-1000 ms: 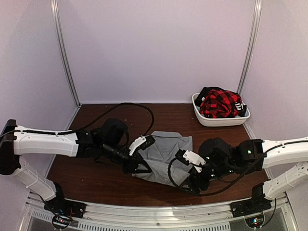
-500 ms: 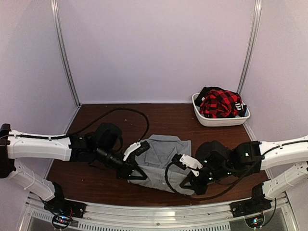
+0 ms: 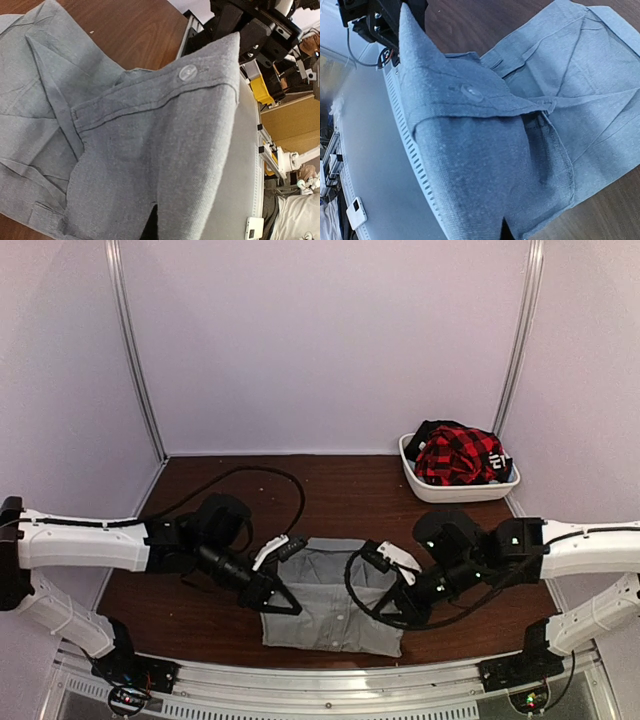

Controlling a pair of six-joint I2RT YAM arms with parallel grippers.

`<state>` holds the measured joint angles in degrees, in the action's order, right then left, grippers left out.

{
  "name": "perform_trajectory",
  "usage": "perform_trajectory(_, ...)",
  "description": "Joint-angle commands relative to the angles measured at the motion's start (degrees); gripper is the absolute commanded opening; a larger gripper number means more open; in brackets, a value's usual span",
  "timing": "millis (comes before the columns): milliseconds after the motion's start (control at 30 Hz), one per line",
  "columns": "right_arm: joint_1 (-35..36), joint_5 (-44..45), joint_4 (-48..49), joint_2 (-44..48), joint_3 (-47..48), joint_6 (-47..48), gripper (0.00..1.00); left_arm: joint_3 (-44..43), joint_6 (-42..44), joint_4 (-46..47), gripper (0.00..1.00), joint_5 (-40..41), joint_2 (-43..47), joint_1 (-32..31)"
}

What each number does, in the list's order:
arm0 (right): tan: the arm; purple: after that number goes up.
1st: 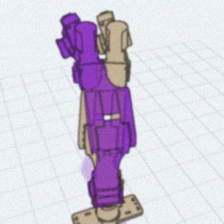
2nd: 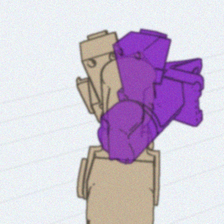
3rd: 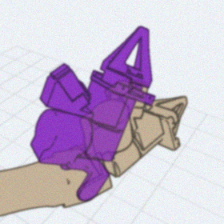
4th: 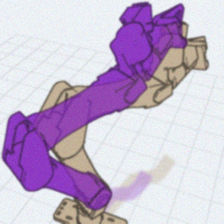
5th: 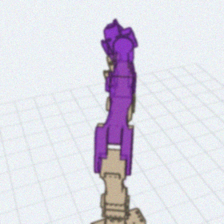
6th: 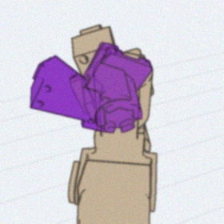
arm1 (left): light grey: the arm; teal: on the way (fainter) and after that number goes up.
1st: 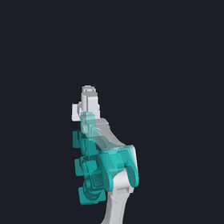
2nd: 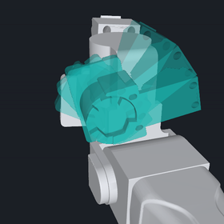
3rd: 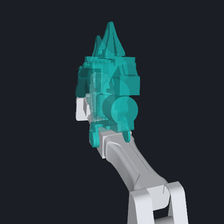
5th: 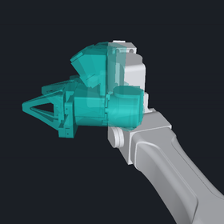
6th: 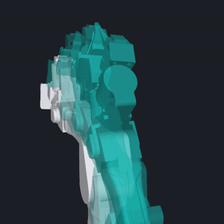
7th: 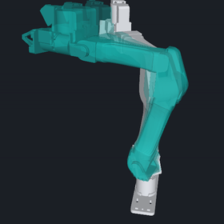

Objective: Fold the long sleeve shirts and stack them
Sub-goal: Fold the 2/3-rectangle-folded shirt at the center of the board.

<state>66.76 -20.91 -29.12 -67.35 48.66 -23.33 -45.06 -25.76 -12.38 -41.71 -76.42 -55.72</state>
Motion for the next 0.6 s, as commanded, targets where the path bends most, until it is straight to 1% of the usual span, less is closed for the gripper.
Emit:
perform_trajectory(0,-9.1,-4.6,-3.2,-3.6,2.9,5.9,0.05,-3.3,0.8,0.0,0.00,-4.2,-6.2,5.8)
perform_trajectory(167,-18.8,-9.6,-4.3,-11.6,8.1,11.0,0.11,-9.1,2.2,-1.2,0.00,-5.8,-15.1,12.8)
perform_trajectory(267,-23.5,-12.1,-3.5,-16.4,9.6,12.4,0.19,-13.2,3.2,-1.9,0.00,-6.8,-20.2,16.0)
perform_trajectory(333,-26.3,-13.7,-1.4,-19.6,9.9,12.6,0.25,-16.0,4.2,-2.9,0.00,-7.8,-23.9,17.7)
perform_trajectory(433,-29.6,-16.5,2.1,-23.5,10.5,12.8,0.30,-18.8,4.6,-2.7,0.01,-9.1,-29.1,19.7)
perform_trajectory(500,-31.4,-18.7,4.8,-26.0,10.7,12.7,0.37,-21.0,5.1,-2.6,0.03,-10.3,-32.4,20.3)
perform_trajectory(567,-32.5,-20.6,7.5,-28.5,11.0,12.3,0.39,-22.8,5.2,-2.5,0.06,-11.3,-35.0,21.2)
